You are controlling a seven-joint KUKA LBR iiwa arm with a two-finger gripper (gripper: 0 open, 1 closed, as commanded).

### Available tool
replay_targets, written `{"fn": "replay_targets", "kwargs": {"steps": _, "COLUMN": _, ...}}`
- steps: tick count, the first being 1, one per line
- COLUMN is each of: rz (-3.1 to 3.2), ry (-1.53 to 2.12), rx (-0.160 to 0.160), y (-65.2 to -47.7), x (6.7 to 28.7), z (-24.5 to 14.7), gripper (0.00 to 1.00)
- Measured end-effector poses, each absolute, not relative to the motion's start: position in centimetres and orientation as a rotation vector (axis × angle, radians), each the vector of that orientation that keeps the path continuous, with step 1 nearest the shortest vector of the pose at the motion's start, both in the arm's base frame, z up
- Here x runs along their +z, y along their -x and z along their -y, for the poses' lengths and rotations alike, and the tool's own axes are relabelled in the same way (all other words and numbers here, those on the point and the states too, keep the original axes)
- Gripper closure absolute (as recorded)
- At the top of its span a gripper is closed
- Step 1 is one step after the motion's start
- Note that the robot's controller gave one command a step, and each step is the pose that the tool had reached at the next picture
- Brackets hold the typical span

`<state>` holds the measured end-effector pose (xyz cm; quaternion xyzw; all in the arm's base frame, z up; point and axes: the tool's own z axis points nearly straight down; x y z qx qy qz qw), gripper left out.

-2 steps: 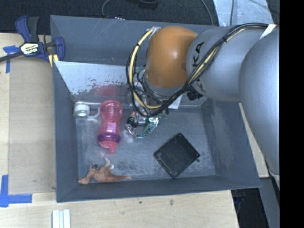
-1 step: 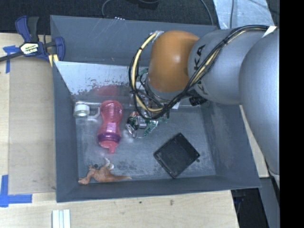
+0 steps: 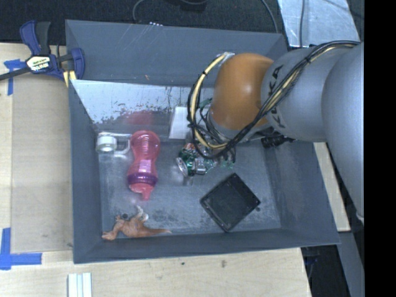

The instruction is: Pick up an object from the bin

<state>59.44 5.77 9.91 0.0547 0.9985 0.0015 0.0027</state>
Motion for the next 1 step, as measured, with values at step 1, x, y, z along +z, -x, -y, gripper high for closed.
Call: {"fn": "replay_targets", "kwargs": {"steps": 1, "rz": -3.134, "ry": -0.009, "rx": 0.002, "y": -61.14, "x": 7.05, "z": -0.73, "gripper": 1.0}}
